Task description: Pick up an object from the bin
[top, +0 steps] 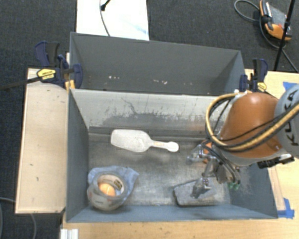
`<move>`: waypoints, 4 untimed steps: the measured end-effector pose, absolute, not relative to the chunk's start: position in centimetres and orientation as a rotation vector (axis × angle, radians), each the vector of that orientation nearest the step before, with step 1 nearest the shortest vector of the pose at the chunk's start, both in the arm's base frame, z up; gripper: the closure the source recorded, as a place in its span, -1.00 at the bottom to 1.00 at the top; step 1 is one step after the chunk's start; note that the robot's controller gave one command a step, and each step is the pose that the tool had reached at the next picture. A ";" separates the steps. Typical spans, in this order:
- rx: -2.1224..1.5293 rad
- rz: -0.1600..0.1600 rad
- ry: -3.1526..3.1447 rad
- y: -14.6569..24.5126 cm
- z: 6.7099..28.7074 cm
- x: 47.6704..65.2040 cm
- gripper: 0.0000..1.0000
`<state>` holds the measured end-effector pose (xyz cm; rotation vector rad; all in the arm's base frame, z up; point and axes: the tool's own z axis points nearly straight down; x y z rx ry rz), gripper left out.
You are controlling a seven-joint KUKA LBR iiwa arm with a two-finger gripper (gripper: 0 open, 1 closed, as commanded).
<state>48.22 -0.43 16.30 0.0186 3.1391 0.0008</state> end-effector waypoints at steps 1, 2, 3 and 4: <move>-0.189 0.000 3.131 -2.5 10.9 48.1 -1.00; -0.229 0.001 3.134 -3.7 13.5 47.8 -1.00; -0.251 0.001 3.129 -3.7 14.2 48.0 -1.00; -0.233 0.000 3.120 -4.5 7.0 48.4 -1.00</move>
Offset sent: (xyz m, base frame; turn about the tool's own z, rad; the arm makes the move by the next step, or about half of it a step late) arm -0.0037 -0.0382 -0.0030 -0.1615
